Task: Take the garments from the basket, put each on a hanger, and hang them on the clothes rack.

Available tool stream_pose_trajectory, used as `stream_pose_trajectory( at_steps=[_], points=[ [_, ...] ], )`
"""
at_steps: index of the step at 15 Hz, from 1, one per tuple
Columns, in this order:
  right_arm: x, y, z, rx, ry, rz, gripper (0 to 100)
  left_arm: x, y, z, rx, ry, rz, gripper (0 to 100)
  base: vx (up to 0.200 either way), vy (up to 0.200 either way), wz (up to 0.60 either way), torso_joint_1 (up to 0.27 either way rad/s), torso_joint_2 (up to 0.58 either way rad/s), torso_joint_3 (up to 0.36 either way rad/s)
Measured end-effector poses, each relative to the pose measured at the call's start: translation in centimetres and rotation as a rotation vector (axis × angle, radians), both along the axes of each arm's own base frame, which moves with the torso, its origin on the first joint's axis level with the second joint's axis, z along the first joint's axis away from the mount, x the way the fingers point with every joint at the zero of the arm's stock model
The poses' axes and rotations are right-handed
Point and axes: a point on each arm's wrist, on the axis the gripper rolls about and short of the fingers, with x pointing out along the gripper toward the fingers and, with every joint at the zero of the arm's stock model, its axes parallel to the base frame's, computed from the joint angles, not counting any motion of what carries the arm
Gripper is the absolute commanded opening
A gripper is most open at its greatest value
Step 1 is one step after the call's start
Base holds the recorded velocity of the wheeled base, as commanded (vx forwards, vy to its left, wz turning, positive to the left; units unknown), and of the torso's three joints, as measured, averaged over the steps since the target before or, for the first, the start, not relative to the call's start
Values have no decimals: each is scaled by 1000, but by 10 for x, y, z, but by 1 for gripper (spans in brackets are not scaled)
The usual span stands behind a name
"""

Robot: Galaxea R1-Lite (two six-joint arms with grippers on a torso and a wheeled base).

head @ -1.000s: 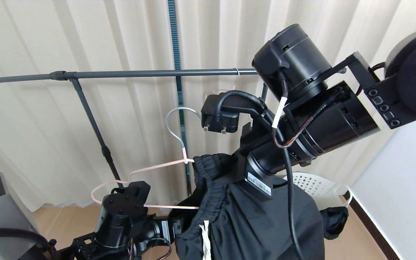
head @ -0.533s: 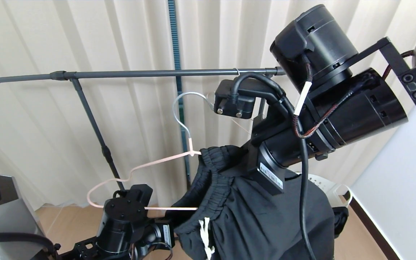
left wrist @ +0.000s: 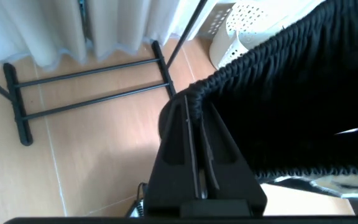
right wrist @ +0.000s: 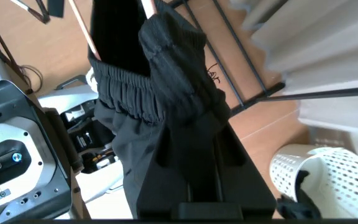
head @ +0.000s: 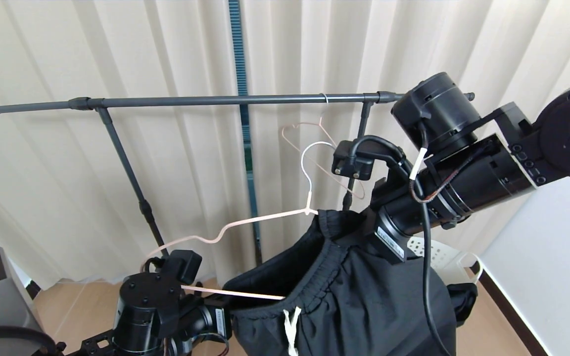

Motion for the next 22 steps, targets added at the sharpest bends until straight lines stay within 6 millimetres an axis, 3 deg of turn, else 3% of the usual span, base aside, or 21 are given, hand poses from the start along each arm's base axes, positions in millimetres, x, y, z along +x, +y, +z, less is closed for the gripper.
stream_pose_trajectory(
  at_steps=[4, 8, 15, 22],
  points=[
    [1, -23, -35, 74, -5, -18, 0, 4, 5, 0, 3, -4, 23, 0, 0, 0, 0, 0, 0, 0],
    [-8, -38, -39, 116, -24, -27, 0, 5, 7, 0, 28, -11, 19, 0, 0, 0, 0, 0, 0, 0],
    [-33, -17, -34, 147, 12, 17, 0, -19, 8, -7, 178, -130, -133, 0, 0, 0, 0, 0, 0, 0],
    [-33, -13, -34, 161, 1, 29, 0, -27, 8, -34, 289, -90, -204, 0, 0, 0, 0, 0, 0, 0]
  ],
)
